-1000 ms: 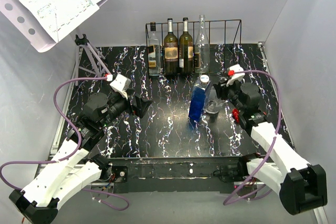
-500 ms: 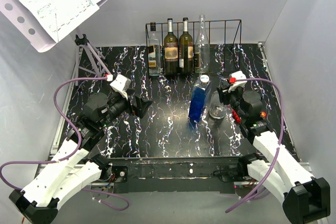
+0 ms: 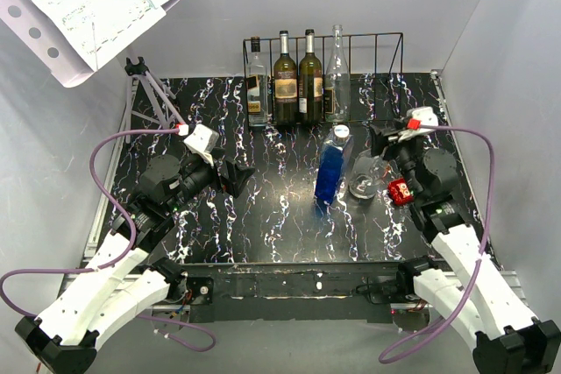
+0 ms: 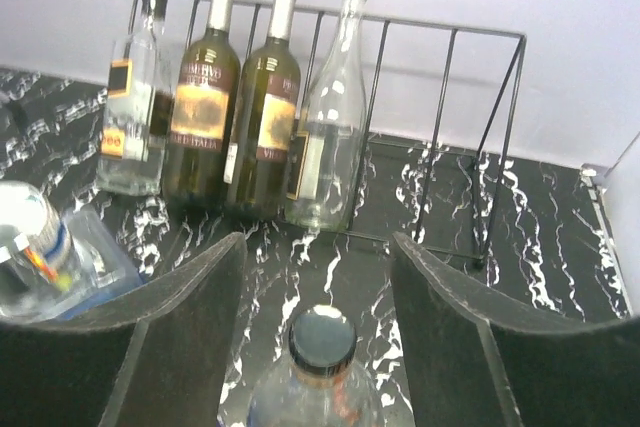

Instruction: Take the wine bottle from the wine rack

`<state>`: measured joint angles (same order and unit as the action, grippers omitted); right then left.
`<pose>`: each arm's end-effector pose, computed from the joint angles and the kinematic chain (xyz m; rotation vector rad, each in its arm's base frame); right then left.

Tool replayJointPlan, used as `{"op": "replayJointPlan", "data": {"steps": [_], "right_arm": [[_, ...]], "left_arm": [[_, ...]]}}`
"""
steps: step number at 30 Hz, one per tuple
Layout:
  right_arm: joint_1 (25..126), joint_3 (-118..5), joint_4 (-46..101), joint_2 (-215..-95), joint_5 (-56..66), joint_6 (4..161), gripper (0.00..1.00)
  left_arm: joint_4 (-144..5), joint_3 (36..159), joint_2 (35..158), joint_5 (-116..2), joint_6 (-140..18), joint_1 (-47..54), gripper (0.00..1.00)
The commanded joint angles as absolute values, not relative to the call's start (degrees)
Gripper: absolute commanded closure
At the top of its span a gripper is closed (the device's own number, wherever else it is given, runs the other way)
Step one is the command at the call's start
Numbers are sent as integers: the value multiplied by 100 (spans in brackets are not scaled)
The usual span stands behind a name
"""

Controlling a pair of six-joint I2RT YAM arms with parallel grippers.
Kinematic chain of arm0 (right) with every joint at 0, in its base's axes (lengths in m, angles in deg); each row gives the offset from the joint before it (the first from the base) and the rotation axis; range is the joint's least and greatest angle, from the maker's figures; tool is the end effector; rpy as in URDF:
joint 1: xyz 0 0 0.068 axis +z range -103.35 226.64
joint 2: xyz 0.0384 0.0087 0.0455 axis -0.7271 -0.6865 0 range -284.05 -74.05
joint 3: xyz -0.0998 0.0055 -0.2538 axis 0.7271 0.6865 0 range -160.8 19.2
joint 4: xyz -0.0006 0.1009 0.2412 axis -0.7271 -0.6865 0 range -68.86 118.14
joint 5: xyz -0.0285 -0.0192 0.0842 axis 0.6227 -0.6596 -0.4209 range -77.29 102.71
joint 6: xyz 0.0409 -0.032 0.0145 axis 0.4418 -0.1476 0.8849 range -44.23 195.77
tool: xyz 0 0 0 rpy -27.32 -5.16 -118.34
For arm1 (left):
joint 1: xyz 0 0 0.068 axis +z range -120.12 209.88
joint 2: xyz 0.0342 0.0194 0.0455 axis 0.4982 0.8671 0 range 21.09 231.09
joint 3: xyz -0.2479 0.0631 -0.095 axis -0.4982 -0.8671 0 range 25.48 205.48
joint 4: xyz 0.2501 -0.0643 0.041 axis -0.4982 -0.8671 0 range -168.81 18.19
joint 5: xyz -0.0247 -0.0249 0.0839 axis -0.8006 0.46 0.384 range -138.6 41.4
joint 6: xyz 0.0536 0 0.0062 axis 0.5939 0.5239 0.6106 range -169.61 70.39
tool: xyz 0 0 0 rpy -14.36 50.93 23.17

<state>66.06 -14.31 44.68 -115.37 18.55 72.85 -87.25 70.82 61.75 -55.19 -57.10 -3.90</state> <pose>0.1718 0.0567 0.3306 -0.1919 1.4082 0.1656 0.1361 -0.0960 0.3449 0.4922 1.7309 -0.6211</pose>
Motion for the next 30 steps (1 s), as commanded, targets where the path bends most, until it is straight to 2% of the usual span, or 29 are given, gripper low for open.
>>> {"op": "replayJointPlan", "data": {"steps": [1,7,14,23,27,30], "right_arm": [[6624,-2639,3644,-11737,2254,7874,33],[6624,-4615,2130,-13291,2404,8174,32],[6616,-6769,1954,-15487,2466,7938,30],[6510,-10328,671,-18256,2265,7866,26],[6388,-11472,328,-19207,2062,8007,24],[6256,-11764,475,-19603,1720,8226,21]], "left_arm": [[-8728,7110,6108,-5555,-5673,-413,2],[-8737,7110,6099,-5493,-5665,-413,2],[-8754,7101,6020,-5379,-5647,-413,2],[-8754,7119,6002,-5493,-5682,-413,2],[-8754,7110,5950,-5519,-5691,-413,2],[-8746,7110,5932,-5519,-5700,-413,2]]}}
